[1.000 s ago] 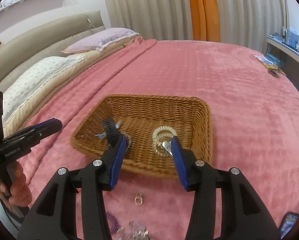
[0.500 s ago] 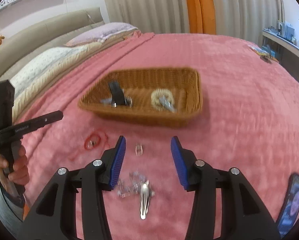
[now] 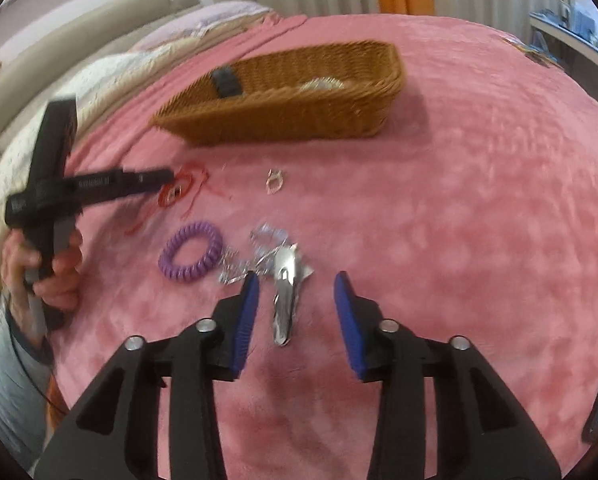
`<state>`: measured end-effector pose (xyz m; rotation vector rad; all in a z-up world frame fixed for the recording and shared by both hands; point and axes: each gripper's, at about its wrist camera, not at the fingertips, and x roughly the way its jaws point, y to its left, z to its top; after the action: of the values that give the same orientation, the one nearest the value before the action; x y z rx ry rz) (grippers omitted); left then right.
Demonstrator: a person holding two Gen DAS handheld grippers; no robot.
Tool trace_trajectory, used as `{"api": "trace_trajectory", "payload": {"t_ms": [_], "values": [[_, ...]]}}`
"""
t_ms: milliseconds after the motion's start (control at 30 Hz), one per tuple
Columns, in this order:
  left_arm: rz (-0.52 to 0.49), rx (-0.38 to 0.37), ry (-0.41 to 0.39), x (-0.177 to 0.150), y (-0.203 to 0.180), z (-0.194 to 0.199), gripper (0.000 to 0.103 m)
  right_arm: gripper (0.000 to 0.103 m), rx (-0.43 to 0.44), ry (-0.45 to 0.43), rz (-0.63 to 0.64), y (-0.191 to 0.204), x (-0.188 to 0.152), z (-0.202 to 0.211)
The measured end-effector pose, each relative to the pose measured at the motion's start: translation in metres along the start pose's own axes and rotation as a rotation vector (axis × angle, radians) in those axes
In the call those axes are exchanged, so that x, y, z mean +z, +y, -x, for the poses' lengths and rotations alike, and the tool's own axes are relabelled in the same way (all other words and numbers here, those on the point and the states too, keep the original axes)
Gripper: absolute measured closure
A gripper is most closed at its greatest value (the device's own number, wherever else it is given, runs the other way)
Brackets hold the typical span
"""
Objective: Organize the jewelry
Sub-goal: 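Grasp the red string bracelet with the left tool while the right tool grasps another silver hair clip, then carry the red bracelet and silver clip into the basket and open both tools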
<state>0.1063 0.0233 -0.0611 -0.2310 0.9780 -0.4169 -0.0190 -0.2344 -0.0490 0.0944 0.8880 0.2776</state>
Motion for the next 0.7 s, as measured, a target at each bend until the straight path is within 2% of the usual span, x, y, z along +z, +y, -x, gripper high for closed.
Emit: {"api": "trace_trajectory", "payload": {"t_ms": [67,167,200,267,333,433,533,700], "values": [[-0.008,-0.005,0.008,0.0,-0.002,-0.001,0.07,0.074,-0.05,0.014,0.033,0.009,-0.001,-0.007],[-0.011,-0.01,0.012,0.0,-0.002,-0.002,0.075,0.076,-0.078,0.026,0.053,0.015,-0.001,-0.015],[-0.011,-0.01,0.017,0.001,-0.002,-0.004,0.079,0.078,-0.088,0.027,0.059,0.016,-0.002,-0.016],[-0.014,0.004,0.022,0.002,-0.004,-0.007,0.087,0.089,-0.094,0.022,0.068,0.017,-0.005,-0.015],[-0.037,0.042,0.028,0.002,-0.008,-0.009,0.097,0.09,-0.099,0.017,0.075,0.018,-0.005,-0.015],[-0.065,0.069,0.016,0.0,-0.015,-0.007,0.099,0.09,-0.1,0.006,0.078,0.02,-0.006,-0.014],[-0.07,0.053,-0.019,-0.002,-0.015,0.001,0.099,0.09,-0.083,-0.021,0.08,0.019,-0.006,-0.007],[-0.079,-0.022,-0.107,-0.005,-0.019,0.033,0.099,0.09,-0.06,-0.067,0.069,0.018,-0.003,0.011]]}}
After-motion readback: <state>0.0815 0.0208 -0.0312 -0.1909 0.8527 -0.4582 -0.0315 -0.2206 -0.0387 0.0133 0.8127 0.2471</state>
